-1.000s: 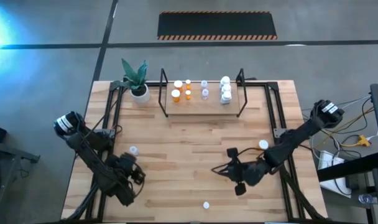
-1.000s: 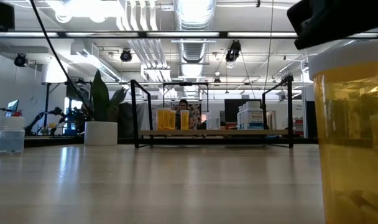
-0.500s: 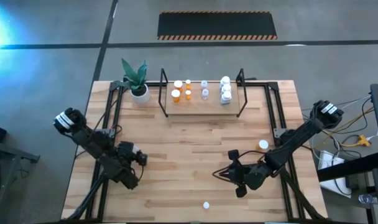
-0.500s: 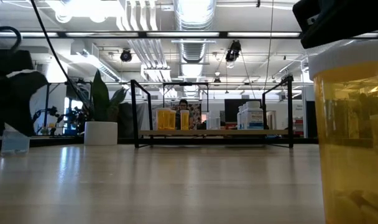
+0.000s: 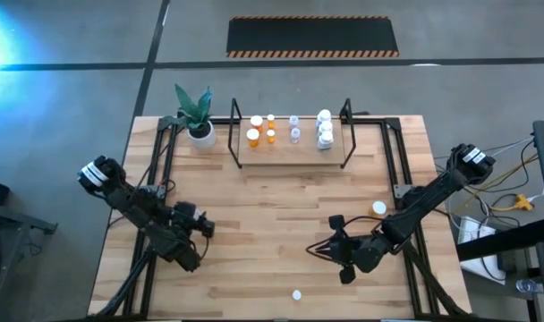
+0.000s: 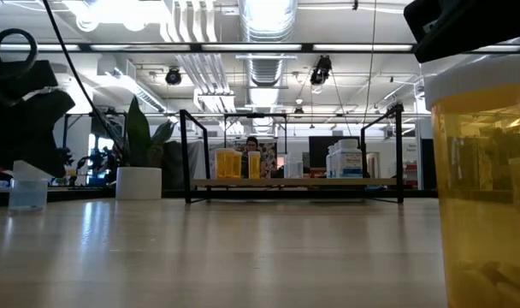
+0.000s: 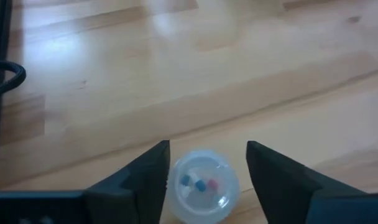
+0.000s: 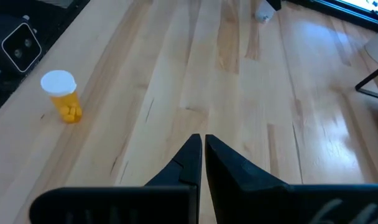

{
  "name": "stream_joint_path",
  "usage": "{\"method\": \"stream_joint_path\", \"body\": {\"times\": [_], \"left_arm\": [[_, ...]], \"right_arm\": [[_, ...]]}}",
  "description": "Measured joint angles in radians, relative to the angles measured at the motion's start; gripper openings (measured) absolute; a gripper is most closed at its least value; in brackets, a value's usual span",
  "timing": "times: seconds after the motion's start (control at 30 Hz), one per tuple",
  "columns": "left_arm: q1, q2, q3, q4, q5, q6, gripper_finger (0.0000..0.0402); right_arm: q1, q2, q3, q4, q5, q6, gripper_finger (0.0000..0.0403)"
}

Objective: Pick and place medicine bottles onto shelf by color
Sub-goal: Put the transparent pill bottle on the shelf aligned with the transparent pill bottles

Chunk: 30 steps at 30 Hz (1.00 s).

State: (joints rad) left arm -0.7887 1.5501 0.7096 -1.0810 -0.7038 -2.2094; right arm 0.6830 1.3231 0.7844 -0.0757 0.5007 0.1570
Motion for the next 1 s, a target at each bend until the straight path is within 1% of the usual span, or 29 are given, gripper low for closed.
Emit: {"method": "stream_joint_path", "body": {"times": [0.13,0.23,0.53,0.67,0.73,0.8,0.87,0.93,1.0], "left_arm": [[0.0,0.0,0.006,0.0,0.079,0.069,0.0171],[0.0,0.0,0.004,-0.002,0.127,0.081,0.0161],[0.0,0.001,0.017,-0.003,0.109,0.107,0.0139],[0.002,0.001,0.054,0.001,0.09,0.179,0.0136],[0.009,0.001,0.082,0.007,0.059,0.224,0.0135],[0.025,0.001,0.114,0.05,-0.009,0.293,0.0134],[0.059,0.001,0.145,0.132,-0.082,0.411,0.0134],[0.118,0.001,0.175,0.272,-0.113,0.584,0.0134],[0.194,0.001,0.19,0.473,-0.112,0.814,0.0133]], "right_arm": [[0.0,0.0,0.0,-0.001,0.0,0.0,0.0012],[0.0,0.0,0.0,-0.001,0.0,0.0,0.0012],[0.003,0.0,0.0,-0.005,-0.001,0.0,0.0012],[0.024,-0.027,0.0,-0.062,-0.003,0.019,0.0012],[0.039,-0.049,0.0,-0.104,-0.003,0.056,0.0012],[0.056,-0.072,0.0,-0.16,-0.002,0.098,0.0012],[0.073,-0.1,0.0,-0.22,-0.002,0.151,0.0012],[0.089,-0.126,0.0,-0.27,-0.001,0.209,0.0012],[0.104,-0.144,0.0,-0.306,-0.001,0.253,0.0012]]}}
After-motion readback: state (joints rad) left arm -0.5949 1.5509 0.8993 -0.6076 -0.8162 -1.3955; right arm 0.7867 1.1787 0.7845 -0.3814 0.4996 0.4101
